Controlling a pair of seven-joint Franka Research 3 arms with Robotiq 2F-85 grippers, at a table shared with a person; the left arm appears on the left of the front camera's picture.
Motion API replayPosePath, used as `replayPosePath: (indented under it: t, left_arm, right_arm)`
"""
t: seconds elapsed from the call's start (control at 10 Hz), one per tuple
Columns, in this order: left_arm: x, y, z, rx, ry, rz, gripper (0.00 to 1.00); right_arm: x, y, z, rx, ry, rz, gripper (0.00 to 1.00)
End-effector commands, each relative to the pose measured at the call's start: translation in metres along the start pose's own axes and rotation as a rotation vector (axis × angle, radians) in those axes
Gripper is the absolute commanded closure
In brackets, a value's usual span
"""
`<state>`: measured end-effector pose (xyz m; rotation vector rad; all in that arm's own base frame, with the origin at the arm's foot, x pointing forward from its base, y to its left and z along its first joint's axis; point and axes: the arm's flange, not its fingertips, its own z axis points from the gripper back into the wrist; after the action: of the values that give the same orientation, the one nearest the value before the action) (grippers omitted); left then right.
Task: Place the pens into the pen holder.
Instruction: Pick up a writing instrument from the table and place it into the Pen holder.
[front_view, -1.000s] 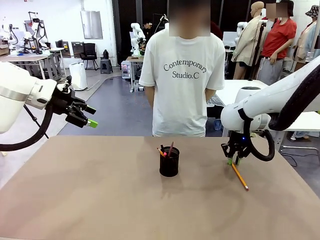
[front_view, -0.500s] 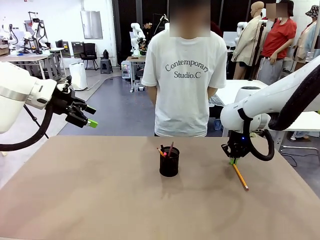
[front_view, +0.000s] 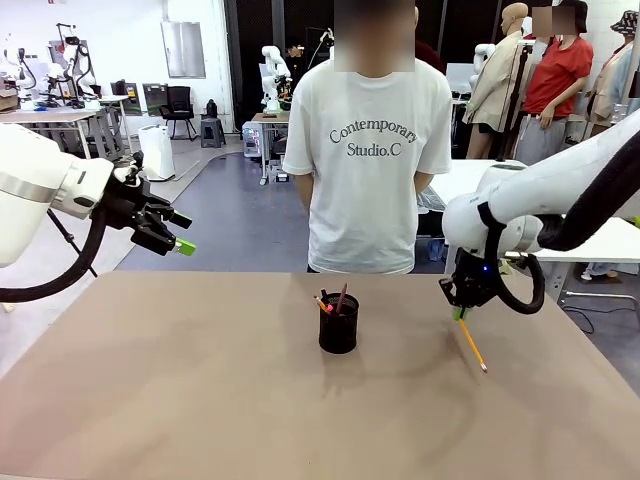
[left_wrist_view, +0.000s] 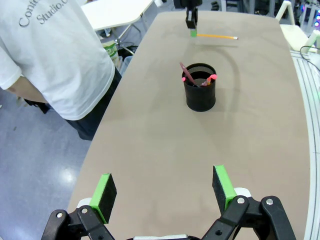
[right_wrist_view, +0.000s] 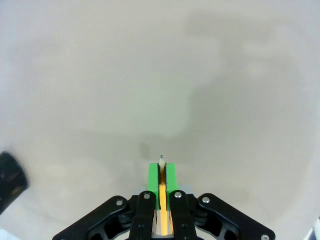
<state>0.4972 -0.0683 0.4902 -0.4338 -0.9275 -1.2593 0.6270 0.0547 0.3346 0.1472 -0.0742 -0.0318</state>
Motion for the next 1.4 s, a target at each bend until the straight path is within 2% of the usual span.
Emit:
replayPosePath:
  t: [0.0,0.2,0.3,0.4,0.5,0.6,0.8,1.0,1.1,1.2,1.3]
  left_arm:
    - [0.000,0.001,0.004,-0.011,-0.005,0.001,0.00]
    - [0.000,0.001,0.004,-0.011,-0.005,0.001,0.00]
    - [0.000,0.001,0.004,-0.011,-0.005,0.001,0.00]
    - [0.000,0.001,0.004,-0.011,-0.005,0.001,0.00]
    - [0.000,0.001,0.004,-0.011,-0.005,0.001,0.00]
    - [0.000,0.001,0.004,-0.011,-0.005,0.001,0.00]
    - [0.000,0.001,0.004,-0.011,-0.005,0.001,0.00]
    - [0.000,0.001,0.004,-0.011,-0.005,0.001,0.00]
    - [0.000,0.001,0.004,-0.011,-0.005,0.001,0.00]
    - [0.000,0.001,0.004,-0.011,-0.005,0.001,0.00]
    - [0.000,0.001,0.004,-0.011,-0.005,0.001,0.00]
  right_arm:
    - [-0.017,-0.006,0.041,0.170,-0.074,0.048,1.00]
    - [-0.027,0.002,0.077,0.307,-0.106,0.143,1.00]
    - [-0.035,0.006,0.099,0.452,-0.107,0.221,1.00]
    - [-0.043,0.011,0.113,0.468,-0.159,0.310,1.00]
    - [-0.055,0.017,0.126,0.461,-0.221,0.436,1.00]
    - [-0.061,0.020,0.137,0.435,-0.310,0.486,1.00]
    - [-0.071,0.038,0.146,0.378,-0.490,0.541,1.00]
    - [-0.076,0.047,0.151,0.380,-0.606,0.550,1.00]
    - [-0.074,0.047,0.151,0.384,-0.599,0.526,1.00]
    - [-0.067,0.047,0.146,0.349,-0.465,0.441,1.00]
    - [-0.068,0.053,0.163,0.356,-0.555,0.521,1.00]
